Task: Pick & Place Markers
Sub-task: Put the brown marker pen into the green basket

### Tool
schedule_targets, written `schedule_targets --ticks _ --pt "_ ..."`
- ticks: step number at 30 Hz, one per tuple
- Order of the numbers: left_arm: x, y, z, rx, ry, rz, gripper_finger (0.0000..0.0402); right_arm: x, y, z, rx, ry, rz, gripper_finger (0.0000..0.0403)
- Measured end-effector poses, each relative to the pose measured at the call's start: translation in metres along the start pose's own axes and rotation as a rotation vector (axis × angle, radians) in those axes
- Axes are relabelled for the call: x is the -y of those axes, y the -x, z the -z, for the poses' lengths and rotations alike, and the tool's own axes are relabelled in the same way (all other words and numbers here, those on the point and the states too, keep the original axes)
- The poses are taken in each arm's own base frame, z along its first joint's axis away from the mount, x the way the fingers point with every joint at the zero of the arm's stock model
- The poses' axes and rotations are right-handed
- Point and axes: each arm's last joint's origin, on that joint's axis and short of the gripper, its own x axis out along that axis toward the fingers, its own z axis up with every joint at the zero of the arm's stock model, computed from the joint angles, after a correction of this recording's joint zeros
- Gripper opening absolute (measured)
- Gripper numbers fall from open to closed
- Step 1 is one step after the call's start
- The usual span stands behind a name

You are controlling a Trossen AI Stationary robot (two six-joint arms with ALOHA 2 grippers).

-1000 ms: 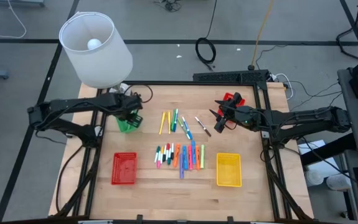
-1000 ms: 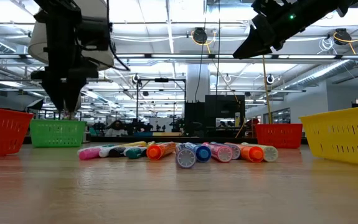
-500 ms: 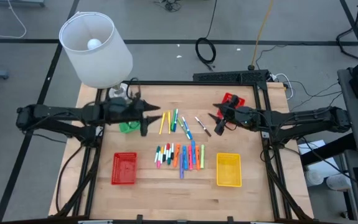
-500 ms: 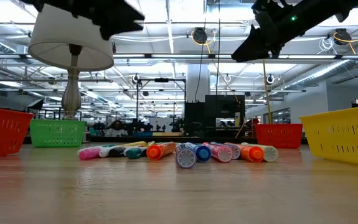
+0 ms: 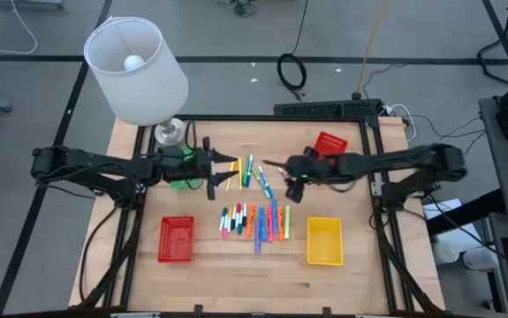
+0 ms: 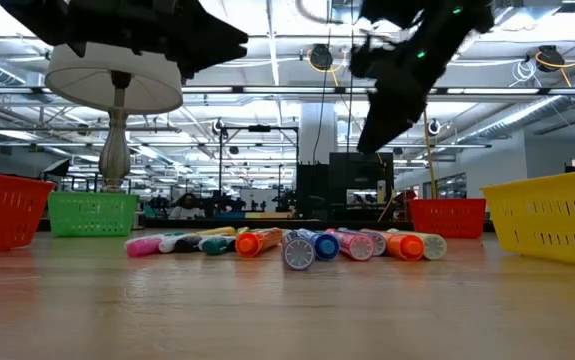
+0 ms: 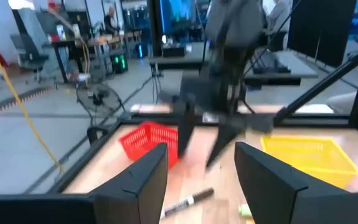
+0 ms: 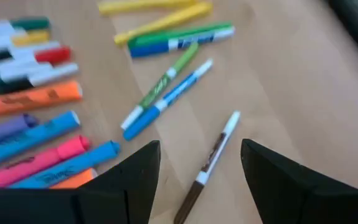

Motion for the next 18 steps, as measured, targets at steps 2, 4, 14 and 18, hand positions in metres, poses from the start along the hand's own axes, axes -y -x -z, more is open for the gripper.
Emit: schedule_targets --ticks 2,4,14,18 --pt "0.0 0.0 -0.001 0.002 -0.003 0.003 0.0191 -0.002 -0.019 -0.002 -0.069 0.007 0.024 0.0214" --pt "0.001 0.001 -0.001 0.004 -0.004 0.017 0.0191 -0.003 -0.037 0.001 -0.138 0.005 0.049 0.0214" --pt "0.002 0.001 -0.001 0.006 -0.008 0.048 0.0191 0.007 -0.084 0.014 -0.261 -0.062 0.094 0.0214" --pt "0.002 0.001 -0.001 0.006 -0.008 0.048 0.0191 0.011 -0.094 0.018 -0.305 -0.09 0.057 0.0214"
